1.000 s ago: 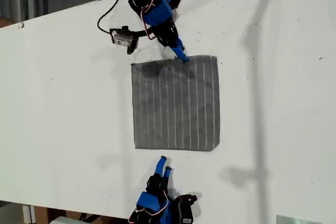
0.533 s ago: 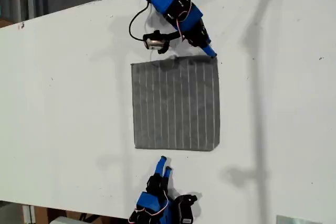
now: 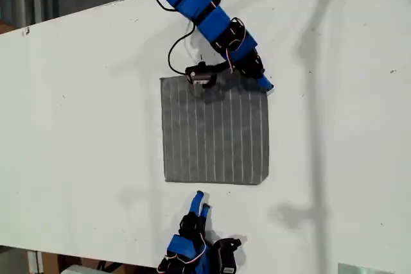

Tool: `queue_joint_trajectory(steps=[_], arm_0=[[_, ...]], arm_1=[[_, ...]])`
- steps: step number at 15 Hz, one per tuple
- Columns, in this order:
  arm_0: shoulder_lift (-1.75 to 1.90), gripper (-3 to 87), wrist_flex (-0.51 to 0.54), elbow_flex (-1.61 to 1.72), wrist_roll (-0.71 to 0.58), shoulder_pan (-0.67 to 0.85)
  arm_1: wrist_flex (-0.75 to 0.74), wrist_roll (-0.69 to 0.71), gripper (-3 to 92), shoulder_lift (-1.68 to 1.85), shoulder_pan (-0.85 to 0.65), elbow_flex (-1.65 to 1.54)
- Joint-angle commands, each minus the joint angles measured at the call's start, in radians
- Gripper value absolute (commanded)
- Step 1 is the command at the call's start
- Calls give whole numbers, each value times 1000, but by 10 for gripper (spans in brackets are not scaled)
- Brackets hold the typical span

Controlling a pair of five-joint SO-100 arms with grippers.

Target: Grasp corners of a square towel and fold twice.

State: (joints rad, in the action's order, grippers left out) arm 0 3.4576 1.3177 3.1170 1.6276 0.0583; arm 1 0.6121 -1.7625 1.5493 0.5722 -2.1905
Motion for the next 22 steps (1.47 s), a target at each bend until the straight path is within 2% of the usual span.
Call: queue_joint_trajectory(steps=[1, 5, 9, 11, 18, 19, 21, 22], arm_0=[[0, 264, -18, 6, 0, -9], [0, 264, -20, 6, -5, -6], [0, 264, -20, 6, -3, -6], [0, 264, -20, 6, -3, -6], [0, 264, -20, 6, 0, -5], [0, 264, -20, 6, 2, -5], [0, 264, -20, 6, 2, -5], [0, 264, -20, 6, 6, -6]], arm_1=[[41, 11, 284, 38, -26, 14], [103, -97, 289, 222, 32, -137], [155, -74, 274, 325, -6, -190], [126, -52, 234, 308, -14, -179], [6, 0, 275, 124, -31, -97], [-6, 6, 243, 107, -37, -89], [-18, 11, 21, 87, -43, -72], [-15, 21, -1, 66, -46, -46]])
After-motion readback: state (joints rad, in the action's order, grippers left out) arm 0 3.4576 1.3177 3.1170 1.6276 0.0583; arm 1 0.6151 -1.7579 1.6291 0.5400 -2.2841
